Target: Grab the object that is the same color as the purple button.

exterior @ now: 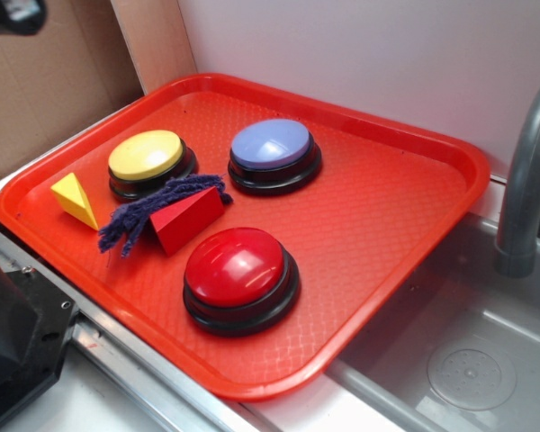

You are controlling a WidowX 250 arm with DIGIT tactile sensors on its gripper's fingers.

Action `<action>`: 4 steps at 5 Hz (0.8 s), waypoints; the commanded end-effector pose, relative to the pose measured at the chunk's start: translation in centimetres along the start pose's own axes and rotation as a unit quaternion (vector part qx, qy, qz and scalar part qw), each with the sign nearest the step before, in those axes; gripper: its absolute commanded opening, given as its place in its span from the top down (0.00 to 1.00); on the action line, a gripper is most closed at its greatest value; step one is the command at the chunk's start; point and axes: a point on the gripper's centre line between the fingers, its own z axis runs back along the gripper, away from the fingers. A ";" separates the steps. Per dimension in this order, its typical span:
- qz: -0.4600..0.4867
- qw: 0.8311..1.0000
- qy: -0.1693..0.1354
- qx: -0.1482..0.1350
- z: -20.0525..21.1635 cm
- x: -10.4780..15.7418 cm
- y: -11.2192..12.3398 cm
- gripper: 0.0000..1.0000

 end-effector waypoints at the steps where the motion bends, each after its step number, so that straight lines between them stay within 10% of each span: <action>1: 0.203 0.979 -0.031 -0.013 -4.4 2.2 1.5 0.00; 4: 0.435 0.900 0.023 -0.012 -12.9 4.2 3.0 0.00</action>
